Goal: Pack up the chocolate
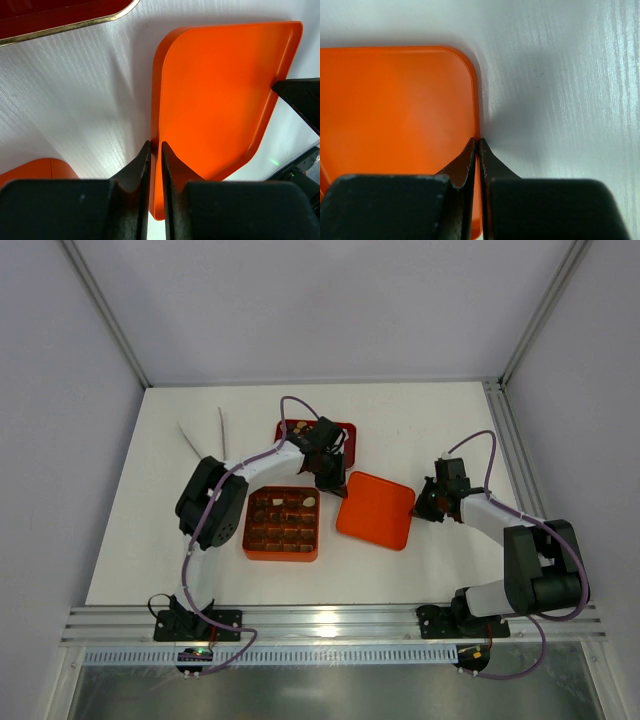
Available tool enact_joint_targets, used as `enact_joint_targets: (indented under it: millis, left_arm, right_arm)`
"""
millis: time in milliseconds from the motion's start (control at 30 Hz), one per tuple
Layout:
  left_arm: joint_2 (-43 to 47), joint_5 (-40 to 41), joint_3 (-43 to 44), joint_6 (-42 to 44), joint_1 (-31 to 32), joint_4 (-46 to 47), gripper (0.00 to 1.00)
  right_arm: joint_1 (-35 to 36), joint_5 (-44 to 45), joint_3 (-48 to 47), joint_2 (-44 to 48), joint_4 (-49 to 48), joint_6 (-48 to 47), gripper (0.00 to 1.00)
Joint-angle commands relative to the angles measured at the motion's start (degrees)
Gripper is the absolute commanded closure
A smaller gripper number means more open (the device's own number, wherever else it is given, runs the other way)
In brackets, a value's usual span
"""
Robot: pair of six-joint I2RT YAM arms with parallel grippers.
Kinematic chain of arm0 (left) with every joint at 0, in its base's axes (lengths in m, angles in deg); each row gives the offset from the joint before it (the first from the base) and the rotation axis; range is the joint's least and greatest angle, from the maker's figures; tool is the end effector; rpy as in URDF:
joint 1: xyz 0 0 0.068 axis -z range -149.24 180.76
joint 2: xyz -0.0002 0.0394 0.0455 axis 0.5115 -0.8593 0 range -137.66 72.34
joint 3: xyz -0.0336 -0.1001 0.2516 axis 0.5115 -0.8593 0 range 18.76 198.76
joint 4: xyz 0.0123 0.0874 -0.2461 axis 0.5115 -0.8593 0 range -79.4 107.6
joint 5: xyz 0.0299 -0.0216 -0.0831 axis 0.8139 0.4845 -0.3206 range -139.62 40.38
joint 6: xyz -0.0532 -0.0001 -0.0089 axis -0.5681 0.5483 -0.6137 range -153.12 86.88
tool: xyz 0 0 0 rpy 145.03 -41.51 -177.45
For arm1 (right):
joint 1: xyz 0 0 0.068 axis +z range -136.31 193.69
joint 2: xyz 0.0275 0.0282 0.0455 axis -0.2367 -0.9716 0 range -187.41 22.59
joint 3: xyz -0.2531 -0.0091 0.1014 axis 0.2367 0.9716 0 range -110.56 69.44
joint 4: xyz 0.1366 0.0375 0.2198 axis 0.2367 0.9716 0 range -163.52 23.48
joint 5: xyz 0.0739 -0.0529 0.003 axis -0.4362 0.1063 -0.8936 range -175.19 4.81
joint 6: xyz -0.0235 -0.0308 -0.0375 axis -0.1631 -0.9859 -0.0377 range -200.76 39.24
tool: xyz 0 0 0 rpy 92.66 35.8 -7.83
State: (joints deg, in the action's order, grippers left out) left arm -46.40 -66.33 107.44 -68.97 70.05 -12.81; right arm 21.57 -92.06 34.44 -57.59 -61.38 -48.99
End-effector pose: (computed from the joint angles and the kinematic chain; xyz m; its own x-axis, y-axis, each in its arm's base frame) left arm 0.3359 -0.2880 0.1801 -0.9653 0.0650 -0.2530 0.1861 0.8508 -0.4914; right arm 0.2464 0.0384 0.1501 -0.8142 0.4151 -0.4058 0.2690 0.8893 0.3700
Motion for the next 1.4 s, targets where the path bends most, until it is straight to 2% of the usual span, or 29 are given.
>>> enact_joint_targets:
  millis: [0,267,300,533,867,1367]
  left_arm:
    - [4.0,-4.6,-0.1,-1.7,1.0,4.1,0.88]
    - [2.1,-3.3,-0.3,-1.7,0.8,3.7,0.82]
    - [1.8,-3.2,-0.2,-1.6,0.9,3.8,0.78]
    - [1.2,-2.9,-0.1,-1.4,0.8,3.8,0.75]
    - [0.4,-2.8,-0.9,-1.1,0.2,4.2,0.62]
    - [-1.5,-3.1,-1.9,-1.1,-0.3,4.7,0.57]
  right_arm:
    - [0.5,-4.3,-1.1,1.3,-1.4,0.8,0.96]
    - [0.0,-4.1,-3.6,6.5,3.3,0.0,0.96]
    - [-0.1,-4.5,-3.7,7.2,3.6,-0.2,0.96]
    - [-2.4,-7.5,-3.6,8.7,4.2,-0.7,0.96]
    - [-5.2,-12.4,-3.2,9.3,3.6,-0.6,0.96]
    - [-7.1,-16.1,-2.9,10.4,4.0,-1.4,0.96]
